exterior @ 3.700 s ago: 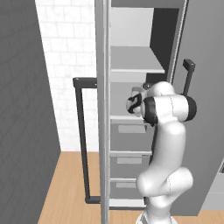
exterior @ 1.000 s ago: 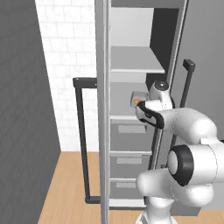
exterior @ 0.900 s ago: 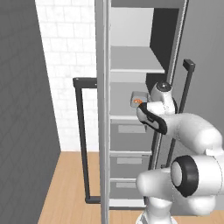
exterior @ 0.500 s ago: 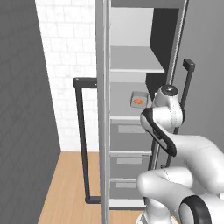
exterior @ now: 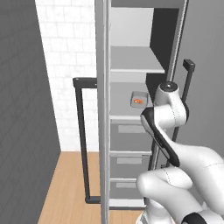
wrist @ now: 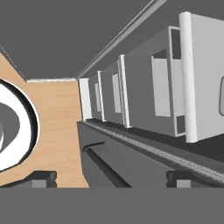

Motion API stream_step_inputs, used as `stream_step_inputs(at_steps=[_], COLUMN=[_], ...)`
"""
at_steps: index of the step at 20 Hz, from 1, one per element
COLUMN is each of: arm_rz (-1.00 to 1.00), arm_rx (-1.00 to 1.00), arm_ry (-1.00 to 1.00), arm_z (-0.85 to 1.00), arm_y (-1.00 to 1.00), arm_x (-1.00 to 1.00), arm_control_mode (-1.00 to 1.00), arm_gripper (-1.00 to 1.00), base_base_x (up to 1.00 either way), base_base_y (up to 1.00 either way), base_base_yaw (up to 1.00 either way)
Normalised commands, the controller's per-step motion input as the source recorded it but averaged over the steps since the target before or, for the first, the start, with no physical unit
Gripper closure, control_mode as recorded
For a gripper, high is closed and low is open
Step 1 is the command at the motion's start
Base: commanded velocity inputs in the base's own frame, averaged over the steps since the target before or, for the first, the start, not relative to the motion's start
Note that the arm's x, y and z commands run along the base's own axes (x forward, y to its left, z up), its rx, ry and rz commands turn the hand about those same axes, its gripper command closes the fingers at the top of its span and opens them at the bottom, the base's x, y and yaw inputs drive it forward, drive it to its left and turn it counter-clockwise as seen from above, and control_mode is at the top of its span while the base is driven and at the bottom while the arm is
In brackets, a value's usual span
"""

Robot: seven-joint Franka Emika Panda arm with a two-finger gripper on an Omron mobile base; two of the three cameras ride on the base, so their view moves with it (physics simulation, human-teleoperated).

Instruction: Take the meat container that has the shrimp and place it on the second highest rack of the freezer. Then take the vegetable container that has the tomato and potato and place it on the highest rack of the freezer.

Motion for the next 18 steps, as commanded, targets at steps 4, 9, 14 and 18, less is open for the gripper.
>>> stream_step_inputs(at_steps=[4, 9, 14, 18], arm_rz=[0.0, 0.01, 0.04, 0.05], arm_rx=[0.01, 0.0, 0.01, 0.02], arm_ry=[0.0, 0.0, 0.0, -0.01], arm_z=[0.27, 0.27, 0.23, 0.16], arm_y=[-0.02, -0.01, 0.0, 0.0], arm_x=[-0.39, -0.48, -0.39, -0.27], arm_control_mode=[-1.0, -1.0, -1.0, -1.0], arm_gripper=[-1.0, -1.0, -1.0, -1.0], base_base_x=[0.0, 0.0, 0.0, 0.0], base_base_y=[0.0, 0.0, 0.0, 0.0], base_base_yaw=[0.0, 0.0, 0.0, 0.0])
